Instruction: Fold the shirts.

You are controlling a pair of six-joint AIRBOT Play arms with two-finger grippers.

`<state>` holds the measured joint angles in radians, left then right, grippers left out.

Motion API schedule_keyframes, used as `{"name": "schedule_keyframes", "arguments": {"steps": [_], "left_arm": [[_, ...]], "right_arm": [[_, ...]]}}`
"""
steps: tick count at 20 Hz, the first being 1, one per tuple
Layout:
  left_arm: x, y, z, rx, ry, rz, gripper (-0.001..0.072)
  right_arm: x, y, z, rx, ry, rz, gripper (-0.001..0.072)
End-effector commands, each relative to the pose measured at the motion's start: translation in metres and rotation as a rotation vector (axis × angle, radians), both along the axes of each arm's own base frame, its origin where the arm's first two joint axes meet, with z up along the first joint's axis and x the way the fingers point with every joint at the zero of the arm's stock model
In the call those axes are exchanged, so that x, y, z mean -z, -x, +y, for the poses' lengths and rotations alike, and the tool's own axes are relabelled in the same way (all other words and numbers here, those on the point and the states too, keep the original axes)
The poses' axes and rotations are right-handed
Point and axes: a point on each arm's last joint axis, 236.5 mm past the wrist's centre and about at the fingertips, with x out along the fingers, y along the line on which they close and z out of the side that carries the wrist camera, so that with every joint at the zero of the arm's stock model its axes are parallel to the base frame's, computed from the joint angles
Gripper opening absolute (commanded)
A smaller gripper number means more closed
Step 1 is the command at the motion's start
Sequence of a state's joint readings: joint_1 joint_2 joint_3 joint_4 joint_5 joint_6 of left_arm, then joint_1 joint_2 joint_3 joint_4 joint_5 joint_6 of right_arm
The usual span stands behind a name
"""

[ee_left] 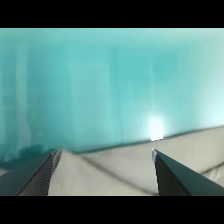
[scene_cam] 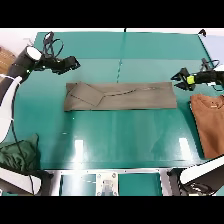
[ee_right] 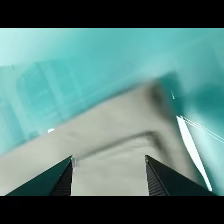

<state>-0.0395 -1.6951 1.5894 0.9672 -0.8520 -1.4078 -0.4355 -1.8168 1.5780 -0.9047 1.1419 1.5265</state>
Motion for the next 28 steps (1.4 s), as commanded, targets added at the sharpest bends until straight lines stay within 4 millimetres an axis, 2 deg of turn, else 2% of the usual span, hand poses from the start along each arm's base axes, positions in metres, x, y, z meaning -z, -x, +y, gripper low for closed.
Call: {"name": "schedule_keyframes", "arguments": {"steps": [1,2,3,4,5,8,11,12,13,15,16,18,20,22,25,28], "left_arm": [[0.007,0.016,0.005,0.042,0.007,0.083,0.0699],[0.009,0.022,0.003,0.057,0.007,0.106,0.0677],[0.011,0.027,0.001,0.073,0.008,0.126,0.0406],[0.013,0.032,-0.002,0.089,0.01,0.143,0.0086],[0.014,0.035,-0.003,0.098,0.011,0.154,0.0023],[0.012,0.043,-0.014,0.123,0.051,0.183,0.0023],[0.01,0.051,-0.041,0.171,0.061,0.186,0.0023],[0.01,0.054,-0.054,0.193,0.058,0.18,0.0023],[0.009,0.055,-0.067,0.212,0.056,0.169,0.0023],[0.007,0.057,-0.094,0.241,0.052,0.137,0.0023],[0.007,0.057,-0.107,0.253,0.05,0.122,0.0023],[0.016,0.06,-0.133,0.281,0.044,0.11,0.0023],[0.032,0.064,-0.161,0.308,0.042,0.108,0.0022],[0.052,0.071,-0.197,0.332,0.058,0.111,0.0022],[0.071,0.086,-0.261,0.339,0.149,0.113,0.0023],[0.083,0.105,-0.313,0.341,0.203,0.097,0.0023]], "right_arm": [[0.007,0.032,-0.034,-0.057,-0.002,0.061,0.0512],[0.014,0.04,-0.039,-0.068,-0.004,0.08,0.0513],[0.02,0.044,-0.039,-0.084,-0.011,0.09,0.0513],[0.028,0.047,-0.036,-0.099,-0.023,0.106,0.0512],[0.037,0.05,-0.033,-0.118,-0.033,0.121,0.0512],[0.067,0.052,-0.016,-0.157,-0.073,0.168,0.0512],[0.087,0.049,0.015,-0.221,-0.139,0.174,0.051],[0.088,0.046,0.025,-0.245,-0.151,0.163,0.0484],[0.086,0.043,0.034,-0.267,-0.159,0.147,0.0379],[0.076,0.038,0.045,-0.311,-0.162,0.132,0.0022],[0.066,0.037,0.047,-0.333,-0.164,0.123,0.0017],[0.035,0.033,0.048,-0.378,-0.16,0.091,0.0017],[-0.01,0.031,0.048,-0.418,-0.135,0.041,0.0017],[-0.064,0.035,0.059,-0.463,-0.118,-0.035,0.0017],[-0.147,0.045,0.092,-0.526,-0.099,-0.188,0.0017],[-0.208,0.066,0.135,-0.58,-0.111,-0.276,0.0018]]}}
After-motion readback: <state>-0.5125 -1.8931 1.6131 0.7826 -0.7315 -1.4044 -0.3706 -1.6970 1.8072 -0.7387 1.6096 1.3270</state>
